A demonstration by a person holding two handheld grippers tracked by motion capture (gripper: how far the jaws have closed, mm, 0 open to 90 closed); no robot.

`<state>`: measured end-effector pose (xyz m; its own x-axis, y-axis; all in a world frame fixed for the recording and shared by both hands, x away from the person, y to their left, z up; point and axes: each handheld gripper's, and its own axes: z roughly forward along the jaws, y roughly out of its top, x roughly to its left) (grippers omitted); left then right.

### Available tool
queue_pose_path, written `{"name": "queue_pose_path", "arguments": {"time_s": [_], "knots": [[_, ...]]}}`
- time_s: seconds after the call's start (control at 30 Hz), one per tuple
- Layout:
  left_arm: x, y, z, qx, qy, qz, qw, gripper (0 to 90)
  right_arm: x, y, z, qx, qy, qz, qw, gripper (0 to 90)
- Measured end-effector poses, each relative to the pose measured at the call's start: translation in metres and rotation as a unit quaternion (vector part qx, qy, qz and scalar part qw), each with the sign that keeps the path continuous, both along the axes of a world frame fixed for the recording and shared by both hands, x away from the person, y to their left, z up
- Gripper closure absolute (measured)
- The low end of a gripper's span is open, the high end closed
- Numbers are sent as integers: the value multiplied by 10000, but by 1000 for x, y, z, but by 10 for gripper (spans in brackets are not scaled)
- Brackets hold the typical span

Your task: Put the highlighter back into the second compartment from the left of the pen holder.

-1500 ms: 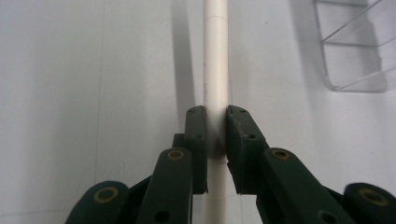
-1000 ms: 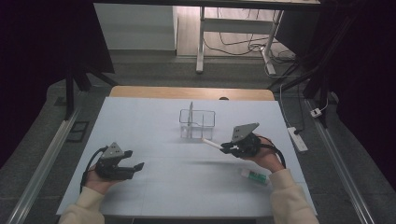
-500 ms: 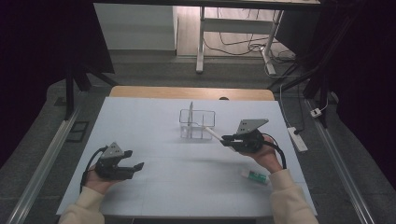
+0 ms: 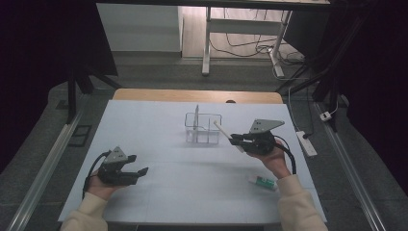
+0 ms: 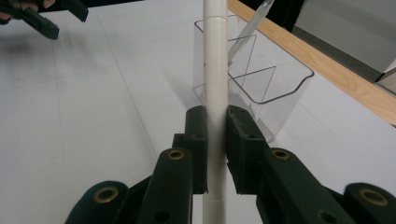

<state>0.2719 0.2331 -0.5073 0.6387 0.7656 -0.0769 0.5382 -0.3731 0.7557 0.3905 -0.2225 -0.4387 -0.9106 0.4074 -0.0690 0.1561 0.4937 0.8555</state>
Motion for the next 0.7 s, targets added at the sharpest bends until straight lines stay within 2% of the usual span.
{"name": "queue_pose_path", "arguments": {"time_s": [0.4, 0.7], "knots": [[0, 0, 0, -4, -5, -2, 10000, 299, 1, -2, 1, 200, 15, -192, 9996, 782], [0, 0, 0, -2, -9, 2, 10000, 299, 2, -6, 2, 485, 89, -324, 9983, 782]]}}
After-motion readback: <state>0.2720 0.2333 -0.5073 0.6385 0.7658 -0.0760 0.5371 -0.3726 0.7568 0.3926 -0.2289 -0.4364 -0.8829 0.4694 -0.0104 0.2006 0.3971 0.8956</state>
